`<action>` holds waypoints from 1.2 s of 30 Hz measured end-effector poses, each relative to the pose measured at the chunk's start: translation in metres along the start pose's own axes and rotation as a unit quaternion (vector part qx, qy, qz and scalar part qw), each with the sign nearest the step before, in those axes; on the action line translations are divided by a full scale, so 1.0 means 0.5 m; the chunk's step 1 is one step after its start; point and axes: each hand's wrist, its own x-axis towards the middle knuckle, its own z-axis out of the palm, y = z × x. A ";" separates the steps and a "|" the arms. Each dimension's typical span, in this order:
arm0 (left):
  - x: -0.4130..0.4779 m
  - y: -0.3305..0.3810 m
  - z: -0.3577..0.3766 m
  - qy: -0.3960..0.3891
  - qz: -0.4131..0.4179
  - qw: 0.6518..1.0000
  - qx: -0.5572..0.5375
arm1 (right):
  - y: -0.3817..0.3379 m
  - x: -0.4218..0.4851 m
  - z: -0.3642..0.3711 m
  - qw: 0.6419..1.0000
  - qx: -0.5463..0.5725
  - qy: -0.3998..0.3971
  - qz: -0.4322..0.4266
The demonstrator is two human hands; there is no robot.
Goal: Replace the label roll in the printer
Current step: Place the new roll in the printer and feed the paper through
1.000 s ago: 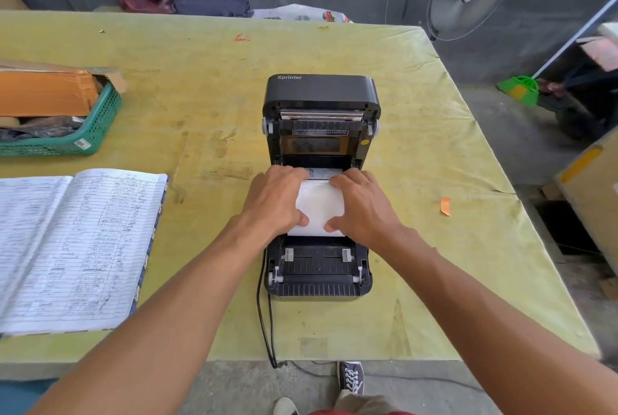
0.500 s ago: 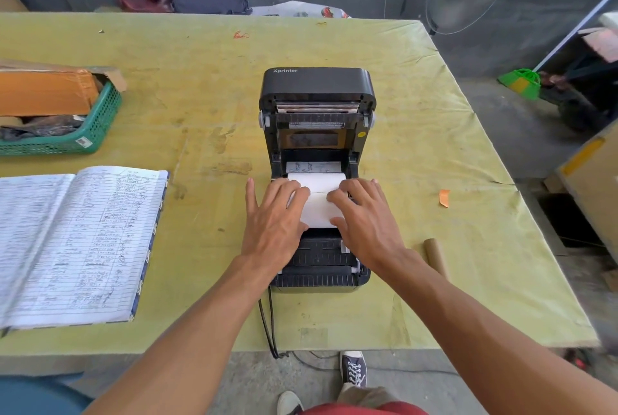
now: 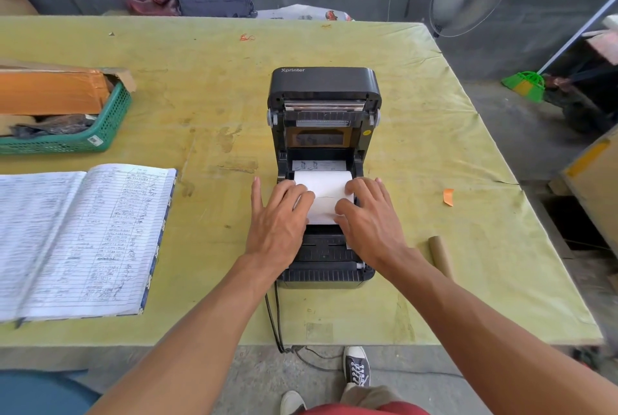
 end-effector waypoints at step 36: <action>-0.064 0.011 0.022 -0.054 0.002 0.998 -0.029 | -0.024 -0.036 0.026 0.987 -0.068 -0.148 -0.009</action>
